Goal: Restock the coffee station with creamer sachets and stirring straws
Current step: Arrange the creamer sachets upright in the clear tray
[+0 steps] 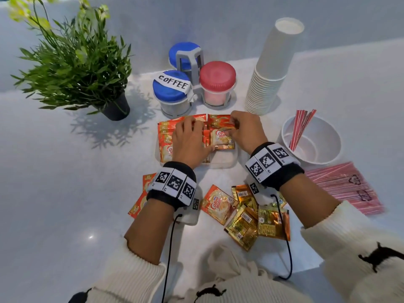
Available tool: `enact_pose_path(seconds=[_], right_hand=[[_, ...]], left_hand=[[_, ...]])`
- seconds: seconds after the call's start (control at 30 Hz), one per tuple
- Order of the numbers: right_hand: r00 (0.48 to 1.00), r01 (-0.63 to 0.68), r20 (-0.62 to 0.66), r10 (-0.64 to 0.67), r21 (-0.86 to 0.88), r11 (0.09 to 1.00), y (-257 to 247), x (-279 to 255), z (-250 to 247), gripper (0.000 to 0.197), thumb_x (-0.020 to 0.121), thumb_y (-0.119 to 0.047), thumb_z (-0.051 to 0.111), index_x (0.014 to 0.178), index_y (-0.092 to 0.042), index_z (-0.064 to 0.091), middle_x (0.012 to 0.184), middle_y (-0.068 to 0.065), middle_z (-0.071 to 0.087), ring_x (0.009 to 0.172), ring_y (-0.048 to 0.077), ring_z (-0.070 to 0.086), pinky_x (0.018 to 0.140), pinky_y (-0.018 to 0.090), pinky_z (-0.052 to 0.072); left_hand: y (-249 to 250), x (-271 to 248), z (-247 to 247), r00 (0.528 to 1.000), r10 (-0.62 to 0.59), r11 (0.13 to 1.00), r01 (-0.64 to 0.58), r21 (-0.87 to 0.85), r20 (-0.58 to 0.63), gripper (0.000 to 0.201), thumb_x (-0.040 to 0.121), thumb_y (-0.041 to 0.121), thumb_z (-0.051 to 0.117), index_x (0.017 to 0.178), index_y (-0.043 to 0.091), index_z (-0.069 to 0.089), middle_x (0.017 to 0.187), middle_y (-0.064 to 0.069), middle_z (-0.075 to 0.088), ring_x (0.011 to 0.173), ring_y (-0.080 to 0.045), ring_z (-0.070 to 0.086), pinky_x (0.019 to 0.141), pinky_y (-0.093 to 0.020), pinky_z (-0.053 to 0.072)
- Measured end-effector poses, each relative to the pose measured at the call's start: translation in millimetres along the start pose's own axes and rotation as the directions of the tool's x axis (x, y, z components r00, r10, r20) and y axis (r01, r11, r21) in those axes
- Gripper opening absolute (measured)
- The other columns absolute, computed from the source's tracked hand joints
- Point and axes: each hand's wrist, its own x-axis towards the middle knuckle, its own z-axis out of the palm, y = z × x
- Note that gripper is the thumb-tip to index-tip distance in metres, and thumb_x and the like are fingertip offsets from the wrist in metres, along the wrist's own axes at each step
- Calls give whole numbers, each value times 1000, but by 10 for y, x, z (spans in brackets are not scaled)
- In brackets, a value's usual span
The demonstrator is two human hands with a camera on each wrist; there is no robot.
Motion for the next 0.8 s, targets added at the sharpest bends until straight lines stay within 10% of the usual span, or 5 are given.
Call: enact_pose_path(seconds=[0.23,0.43,0.6,0.8], right_hand=[[992,127,19,-126,-91,988,30,21,24,20,77,-4,66,97,-2,66,130,15,46,118,31,45,94,39,42],[983,125,131,-130,42,991,13,-19,-18,31,82,0,57,109,-10,47,116,13,61,104,28,58,84,28,41],[950,91,295,-105,60,994,48,-49,29,87,76,-6,70,144,-10,15,146,12,32,129,24,42,104,29,35],[939,128,332,-85,-110,986,89,4,111,95,75,-7,72,145,-2,8,153,16,10,141,27,21,115,32,22]], left_hand=[[22,0,-4,998,-62,998,62,-4,10,59,76,41,70,121,15,42,134,-9,35,123,-29,32,101,-39,29],[163,28,35,990,-140,989,141,33,-34,92,67,38,78,139,20,24,138,-11,34,126,-32,33,101,-44,30],[168,40,44,991,-135,989,136,50,-19,95,71,43,74,146,27,17,143,-12,28,130,-34,28,103,-47,28],[149,42,50,994,-111,990,109,86,21,87,76,43,70,145,27,20,144,-13,26,133,-34,25,105,-50,25]])
